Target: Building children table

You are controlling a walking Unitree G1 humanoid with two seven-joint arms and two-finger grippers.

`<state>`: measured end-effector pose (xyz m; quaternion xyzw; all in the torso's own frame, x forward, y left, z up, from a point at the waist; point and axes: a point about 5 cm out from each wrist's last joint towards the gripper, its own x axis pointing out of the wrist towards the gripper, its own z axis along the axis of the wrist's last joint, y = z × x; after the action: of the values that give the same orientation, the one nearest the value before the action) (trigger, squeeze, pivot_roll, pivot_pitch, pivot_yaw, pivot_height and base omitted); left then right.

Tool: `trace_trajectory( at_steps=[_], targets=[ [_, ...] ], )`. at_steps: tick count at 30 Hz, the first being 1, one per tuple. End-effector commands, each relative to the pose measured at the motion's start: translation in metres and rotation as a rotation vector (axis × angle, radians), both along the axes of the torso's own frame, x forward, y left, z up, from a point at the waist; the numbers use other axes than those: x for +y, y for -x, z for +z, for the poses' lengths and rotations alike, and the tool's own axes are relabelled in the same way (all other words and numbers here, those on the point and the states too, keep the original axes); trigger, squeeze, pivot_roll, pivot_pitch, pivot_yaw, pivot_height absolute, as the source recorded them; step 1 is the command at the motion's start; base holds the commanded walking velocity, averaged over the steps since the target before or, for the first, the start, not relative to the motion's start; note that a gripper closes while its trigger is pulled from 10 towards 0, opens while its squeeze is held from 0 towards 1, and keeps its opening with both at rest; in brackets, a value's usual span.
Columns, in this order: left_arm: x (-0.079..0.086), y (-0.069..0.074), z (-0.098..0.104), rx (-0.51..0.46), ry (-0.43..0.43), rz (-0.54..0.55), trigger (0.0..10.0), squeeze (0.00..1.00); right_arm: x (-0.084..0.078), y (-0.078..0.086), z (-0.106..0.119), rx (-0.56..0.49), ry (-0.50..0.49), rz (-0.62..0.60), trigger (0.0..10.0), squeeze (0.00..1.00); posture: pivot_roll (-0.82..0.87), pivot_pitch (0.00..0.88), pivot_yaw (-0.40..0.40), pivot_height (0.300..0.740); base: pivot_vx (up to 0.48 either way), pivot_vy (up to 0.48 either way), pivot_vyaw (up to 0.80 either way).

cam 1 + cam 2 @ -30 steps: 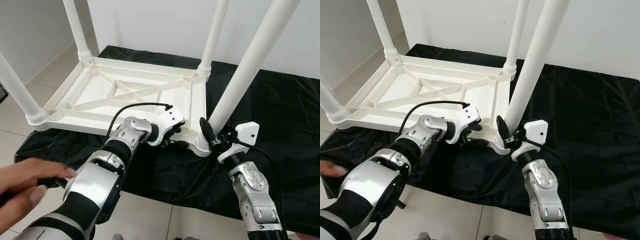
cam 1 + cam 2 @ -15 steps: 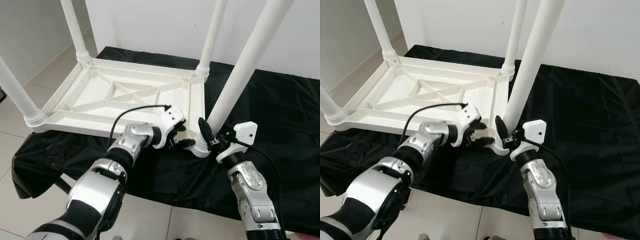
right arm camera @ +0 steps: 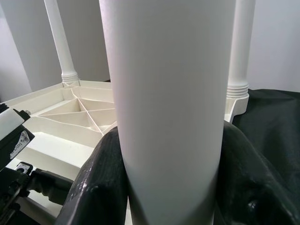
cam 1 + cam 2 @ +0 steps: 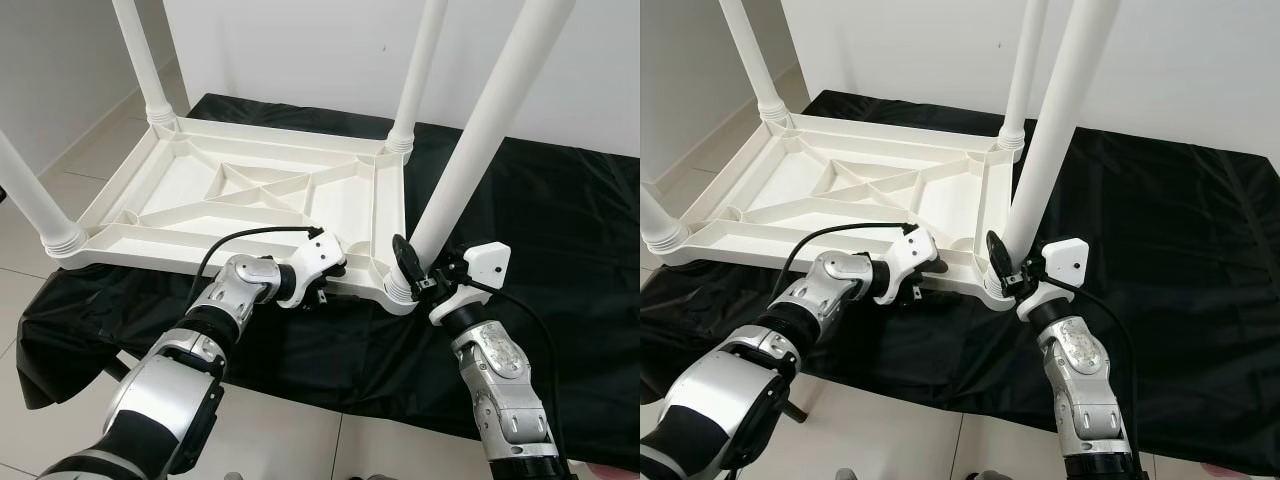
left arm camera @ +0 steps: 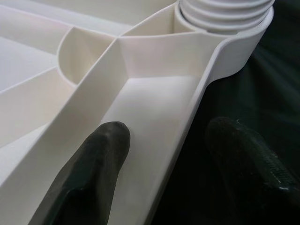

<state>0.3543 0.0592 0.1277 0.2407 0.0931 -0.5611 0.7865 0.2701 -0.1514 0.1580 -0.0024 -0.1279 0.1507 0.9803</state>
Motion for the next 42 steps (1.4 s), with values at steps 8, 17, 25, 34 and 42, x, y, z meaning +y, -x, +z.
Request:
trace_trajectory(
  at_steps=[8, 17, 25, 34, 42],
  targets=[
    [0.000, 0.006, -0.009, 0.045, -0.052, -0.054, 10.0, 0.00, -0.002, 0.001, -0.028, 0.141, 0.008, -0.010, 10.0, 0.00, -0.08, 0.068, 0.009, 0.740, 0.000, 0.000, 0.00],
    [-0.008, 0.009, -0.014, 0.036, -0.050, -0.060, 10.0, 0.00, -0.001, 0.000, -0.027, 0.138, 0.006, -0.010, 10.0, 0.00, -0.08, 0.074, 0.001, 0.740, 0.000, 0.000, 0.00],
    [-0.016, 0.013, -0.017, 0.042, -0.027, -0.066, 10.0, 0.00, 0.001, 0.000, -0.027, 0.140, 0.001, -0.005, 10.0, 0.00, -0.08, 0.078, 0.001, 0.740, 0.000, 0.000, 0.00],
    [-0.013, 0.015, -0.020, 0.049, -0.046, -0.079, 10.0, 0.00, 0.000, 0.001, -0.029, 0.145, -0.002, -0.012, 10.0, 0.00, -0.08, 0.077, 0.007, 0.740, 0.000, 0.000, 0.00],
    [-0.010, 0.012, -0.017, 0.041, -0.052, -0.075, 10.0, 0.00, -0.003, 0.002, -0.032, 0.160, -0.020, -0.037, 10.0, 0.00, -0.08, 0.072, 0.009, 0.740, 0.000, 0.000, 0.00]
  ],
)
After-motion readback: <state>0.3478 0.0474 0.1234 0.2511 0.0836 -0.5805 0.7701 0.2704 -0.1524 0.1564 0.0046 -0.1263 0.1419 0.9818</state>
